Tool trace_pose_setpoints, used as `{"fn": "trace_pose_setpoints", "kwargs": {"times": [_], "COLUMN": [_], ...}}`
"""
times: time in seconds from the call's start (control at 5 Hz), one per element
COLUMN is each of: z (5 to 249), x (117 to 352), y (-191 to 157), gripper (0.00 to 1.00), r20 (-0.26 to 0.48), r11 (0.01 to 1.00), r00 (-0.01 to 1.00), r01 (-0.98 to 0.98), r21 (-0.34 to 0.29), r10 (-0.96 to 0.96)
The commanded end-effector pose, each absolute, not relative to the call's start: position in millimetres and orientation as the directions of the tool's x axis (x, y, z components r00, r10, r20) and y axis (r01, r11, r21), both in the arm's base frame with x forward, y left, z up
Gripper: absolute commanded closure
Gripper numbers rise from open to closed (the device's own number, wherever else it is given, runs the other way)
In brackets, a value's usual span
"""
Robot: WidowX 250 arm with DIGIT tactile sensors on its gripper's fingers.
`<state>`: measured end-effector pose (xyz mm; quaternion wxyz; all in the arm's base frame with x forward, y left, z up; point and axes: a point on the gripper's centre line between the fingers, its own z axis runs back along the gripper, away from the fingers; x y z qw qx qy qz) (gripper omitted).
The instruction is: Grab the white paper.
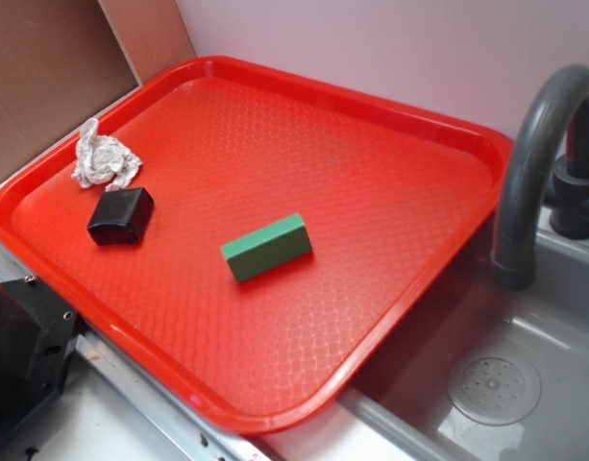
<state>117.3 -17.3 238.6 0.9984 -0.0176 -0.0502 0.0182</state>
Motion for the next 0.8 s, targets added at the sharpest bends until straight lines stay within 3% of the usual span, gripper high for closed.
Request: {"fn": "trace_pose_setpoints", "kwargs": {"times": [0.0,0.2,0.6], "z": [239,229,198], "x": [117,130,148], "y": [-17,7,45], "gripper": [0.00,0.00,0.00], "r20": [0.100,0.145,0.150], "r11": [0.999,0.999,0.998], "r00": [0.994,0.989,0.987], "r01": [-0.035,-0.024,-0.055], "r21": [-0.037,-0.042,0.007], "r10": [0.038,0.030,0.053]}}
